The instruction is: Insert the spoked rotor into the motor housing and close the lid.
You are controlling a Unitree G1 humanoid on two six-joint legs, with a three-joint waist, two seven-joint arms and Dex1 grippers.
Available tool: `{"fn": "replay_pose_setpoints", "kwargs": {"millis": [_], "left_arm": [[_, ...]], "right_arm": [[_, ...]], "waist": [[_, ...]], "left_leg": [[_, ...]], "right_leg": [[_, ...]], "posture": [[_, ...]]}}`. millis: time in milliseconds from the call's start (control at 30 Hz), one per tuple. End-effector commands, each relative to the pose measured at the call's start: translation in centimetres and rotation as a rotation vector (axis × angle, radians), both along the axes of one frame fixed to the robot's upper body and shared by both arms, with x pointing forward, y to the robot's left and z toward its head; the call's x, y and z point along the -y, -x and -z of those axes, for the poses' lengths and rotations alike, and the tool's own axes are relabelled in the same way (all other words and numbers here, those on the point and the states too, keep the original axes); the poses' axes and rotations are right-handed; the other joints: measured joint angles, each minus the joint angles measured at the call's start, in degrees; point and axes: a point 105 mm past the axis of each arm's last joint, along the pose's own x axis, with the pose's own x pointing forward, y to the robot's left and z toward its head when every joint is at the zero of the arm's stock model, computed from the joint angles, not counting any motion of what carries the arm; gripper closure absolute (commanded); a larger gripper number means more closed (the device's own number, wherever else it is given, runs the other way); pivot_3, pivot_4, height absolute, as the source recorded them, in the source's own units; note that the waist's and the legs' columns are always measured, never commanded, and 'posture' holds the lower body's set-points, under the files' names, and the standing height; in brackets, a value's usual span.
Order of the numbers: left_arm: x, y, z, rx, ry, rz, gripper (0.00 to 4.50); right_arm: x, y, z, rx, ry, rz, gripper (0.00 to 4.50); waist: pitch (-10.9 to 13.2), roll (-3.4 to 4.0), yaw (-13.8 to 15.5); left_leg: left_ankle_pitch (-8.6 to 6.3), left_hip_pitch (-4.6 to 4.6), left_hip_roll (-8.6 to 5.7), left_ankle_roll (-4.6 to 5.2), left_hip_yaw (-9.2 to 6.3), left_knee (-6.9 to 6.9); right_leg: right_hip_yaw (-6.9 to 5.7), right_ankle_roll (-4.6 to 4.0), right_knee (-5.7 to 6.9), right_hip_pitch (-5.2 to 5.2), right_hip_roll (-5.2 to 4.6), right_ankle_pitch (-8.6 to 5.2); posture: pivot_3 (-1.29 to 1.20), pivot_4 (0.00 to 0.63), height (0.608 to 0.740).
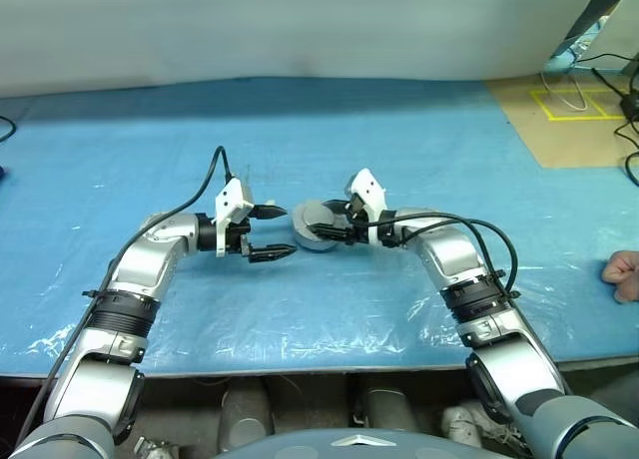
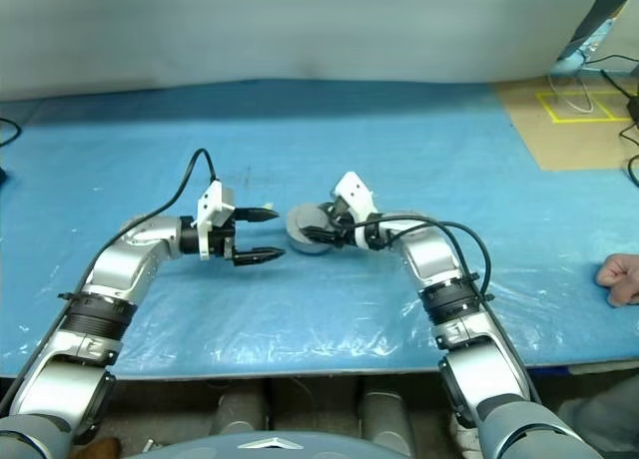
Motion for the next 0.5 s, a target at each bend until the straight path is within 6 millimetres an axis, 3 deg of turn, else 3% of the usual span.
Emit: {"fn": "replay_pose_setpoints", "kwargs": {"millis": [33,167,267,333,500], "left_arm": [[0.1,-0.1,-0.8,0.041,0.002,0.007,0.00],[0.1,-0.1,-0.9,0.042,0.003,0.003,0.00],[0.0,0.0,-0.8,0.041,0.001,-0.001,0.00],[-0.1,0.0,-0.8,0.040,0.002,-0.004,0.00],[-0.1,0.0,-0.8,0.039,0.002,-0.004,0.00]], "right_arm": [[0.6,-0.6,1.9,-0.017,0.066,0.056,1.53],[0.7,0.7,4.3,-0.028,0.155,0.003,1.53],[1.9,0.8,5.7,-0.062,0.180,0.033,1.53],[2.0,0.6,4.7,-0.089,0.108,0.049,1.53],[1.6,-0.6,-0.4,-0.060,-0.070,0.067,1.53]], "waist": [[0.00,0.00,-0.06],[-0.01,-0.01,-0.06],[-0.01,-0.01,-0.08],[-0.01,-0.01,-0.02],[0.00,0.00,0.37]], "left_leg": [[0.00,0.01,0.00,0.00,0.00,0.01],[0.00,0.10,0.00,0.00,0.00,0.07],[0.00,0.29,-0.01,0.00,0.01,0.08],[-0.01,0.43,0.00,0.01,0.01,0.07],[-0.01,0.44,-0.02,0.01,0.01,0.06]], "right_leg": [[0.01,-0.09,0.01,0.00,0.00,-0.05],[0.04,-0.10,0.02,0.08,-0.01,-0.06],[0.06,-0.11,0.02,0.26,-0.02,-0.06],[0.06,-0.11,0.01,0.40,-0.02,-0.07],[0.05,-0.12,-0.07,0.48,-0.05,-0.08]], "posture": [[0.00,0.150,0.740],[0.00,0.150,0.740],[0.00,0.150,0.740],[0.00,0.150,0.740],[0.00,0.150,0.740]]}}
